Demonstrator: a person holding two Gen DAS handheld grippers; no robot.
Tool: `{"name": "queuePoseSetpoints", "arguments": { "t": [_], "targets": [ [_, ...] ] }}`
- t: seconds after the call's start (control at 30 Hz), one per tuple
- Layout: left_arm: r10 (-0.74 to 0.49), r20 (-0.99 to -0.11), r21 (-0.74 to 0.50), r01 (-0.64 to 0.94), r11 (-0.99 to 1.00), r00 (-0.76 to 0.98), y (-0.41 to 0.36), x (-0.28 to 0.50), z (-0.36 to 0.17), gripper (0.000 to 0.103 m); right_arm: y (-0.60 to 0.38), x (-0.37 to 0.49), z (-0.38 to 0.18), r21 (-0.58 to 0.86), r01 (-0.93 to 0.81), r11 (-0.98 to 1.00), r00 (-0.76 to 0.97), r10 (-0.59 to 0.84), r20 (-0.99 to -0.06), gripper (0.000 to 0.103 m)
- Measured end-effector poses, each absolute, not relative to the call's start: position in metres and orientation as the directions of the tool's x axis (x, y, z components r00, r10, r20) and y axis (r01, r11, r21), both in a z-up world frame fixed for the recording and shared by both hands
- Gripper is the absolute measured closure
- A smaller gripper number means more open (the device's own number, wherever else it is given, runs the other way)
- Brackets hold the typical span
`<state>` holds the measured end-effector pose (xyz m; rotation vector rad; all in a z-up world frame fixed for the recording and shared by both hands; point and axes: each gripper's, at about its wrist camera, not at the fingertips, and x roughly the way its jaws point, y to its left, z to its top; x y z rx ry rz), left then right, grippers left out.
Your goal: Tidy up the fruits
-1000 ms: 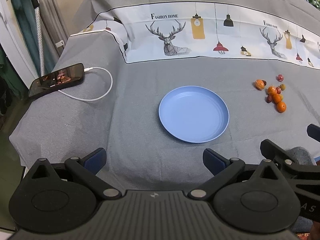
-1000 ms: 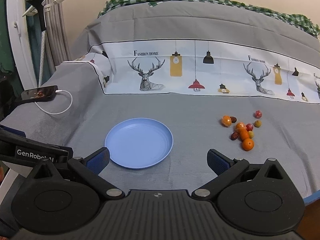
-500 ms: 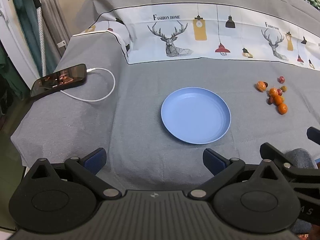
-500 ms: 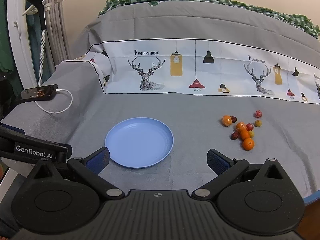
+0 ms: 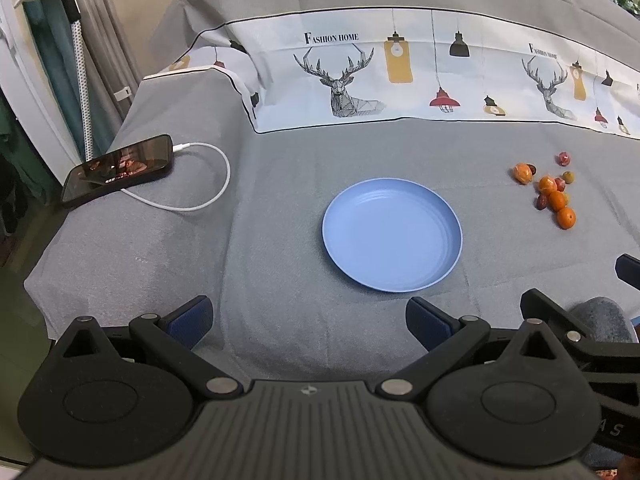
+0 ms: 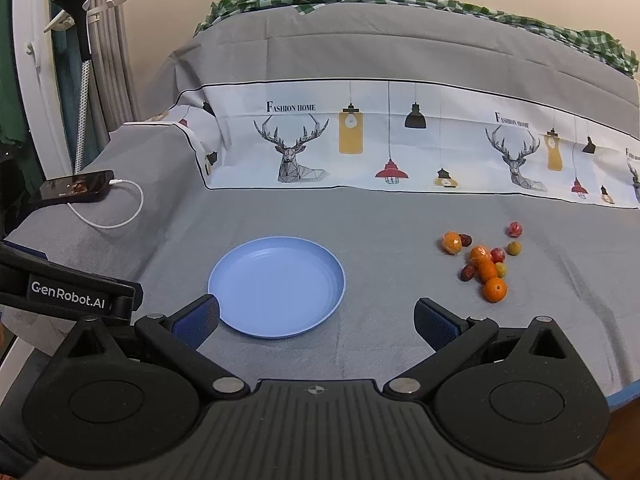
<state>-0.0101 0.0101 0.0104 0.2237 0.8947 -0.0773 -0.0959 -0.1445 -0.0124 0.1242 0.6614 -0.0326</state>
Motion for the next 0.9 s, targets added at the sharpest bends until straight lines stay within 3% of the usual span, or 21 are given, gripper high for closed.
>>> {"name": "queuePoseSetpoints", "arguments": {
  "t": [0.9],
  "targets": [
    [0.043, -0.791, 0.174, 0.157, 0.972, 0.611, 0.0104, -0.0047, 0.0078, 0.0, -0.1499, -0.0932, -0.0171, 0.118, 0.075, 0.99, 0.791, 0.013, -0.611, 0.0]
  ]
}}
